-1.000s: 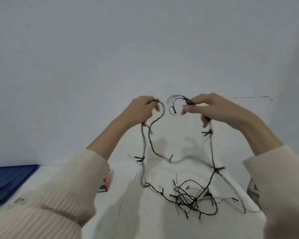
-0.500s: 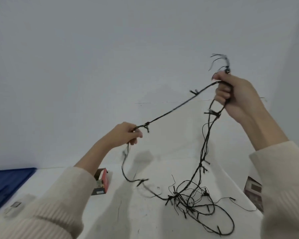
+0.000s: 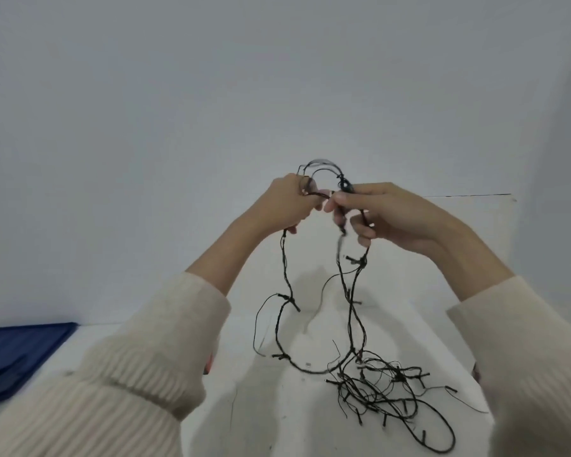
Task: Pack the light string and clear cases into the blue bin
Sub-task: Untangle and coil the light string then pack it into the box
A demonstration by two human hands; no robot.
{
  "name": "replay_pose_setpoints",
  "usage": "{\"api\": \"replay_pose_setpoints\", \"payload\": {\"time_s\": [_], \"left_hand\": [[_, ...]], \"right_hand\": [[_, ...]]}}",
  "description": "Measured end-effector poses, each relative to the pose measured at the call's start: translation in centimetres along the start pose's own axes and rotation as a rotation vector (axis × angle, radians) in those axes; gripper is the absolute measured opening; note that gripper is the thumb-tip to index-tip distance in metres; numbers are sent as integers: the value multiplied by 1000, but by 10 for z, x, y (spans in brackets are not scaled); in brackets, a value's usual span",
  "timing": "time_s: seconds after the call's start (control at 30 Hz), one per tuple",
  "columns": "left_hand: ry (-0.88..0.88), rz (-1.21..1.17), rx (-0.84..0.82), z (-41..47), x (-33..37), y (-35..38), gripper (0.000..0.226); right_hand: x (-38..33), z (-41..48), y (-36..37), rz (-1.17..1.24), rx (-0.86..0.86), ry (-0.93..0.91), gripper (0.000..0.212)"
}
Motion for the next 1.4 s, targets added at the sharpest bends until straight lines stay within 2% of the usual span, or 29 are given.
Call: {"api": "replay_pose_setpoints", "payload": {"time_s": [0.07, 0.17, 0.33, 0.4, 0.5, 0.57, 0.63, 0.7, 0.73, 0.8, 0.9, 1.0, 1.17, 1.23, 1.33, 1.4], "left_hand": [[-19, -32, -2, -2, -12, -3, 22], [-103, -68, -111, -12, -42, 8, 23], [-366, -318, -317, -33, -84, 36, 21], [-477, -184, -441, -46, -106, 49, 17], [-631, 197, -792, -82, -139, 81, 11], [-702, 382, -989, -103, -156, 100, 21], [-692, 532, -1070, -106, -165, 117, 44], [-537, 695, -1032, -90, -163, 138, 60], [-435, 717, -967, -78, -154, 151, 60], [-273, 594, -853, -58, -133, 183, 47], [-121, 342, -810, -45, -105, 242, 23], [-75, 227, -789, -37, -103, 301, 8], [-48, 367, -740, -28, -121, 355, 56], [-106, 510, -771, -29, -140, 365, 63], [-179, 567, -699, -21, -154, 354, 43], [-202, 396, -656, -12, -148, 337, 32]], "right_hand": [[7, 0, -10, 25, 24, 44, 20], [14, -2, -25, 24, 105, 66, 21], [30, -12, -31, -36, 149, 115, 19], [39, -21, -33, -48, 135, 152, 19], [59, -36, -33, -87, 105, 238, 21], [75, -47, -34, -96, 124, 292, 21], [88, -60, -38, -66, 174, 321, 22], [97, -75, -44, -9, 247, 329, 23], [102, -83, -47, 25, 290, 327, 23], [112, -100, -54, 93, 376, 318, 23], [132, -127, -63, 179, 510, 324, 23], [158, -152, -70, 244, 630, 354, 22], [200, -175, -73, 233, 685, 463, 22], [210, -176, -72, 229, 670, 484, 21], [219, -172, -67, 204, 626, 507, 22], [219, -165, -64, 172, 599, 518, 22]]}}
Point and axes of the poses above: each hand's wrist, its own z-axis towards the middle knuckle, its own y-axis out of the palm, x = y × z, the point moved 10 cm from there along z, towards the middle knuckle, and after that the axes turned 5 degrees about -x, right-handed, at the moved point
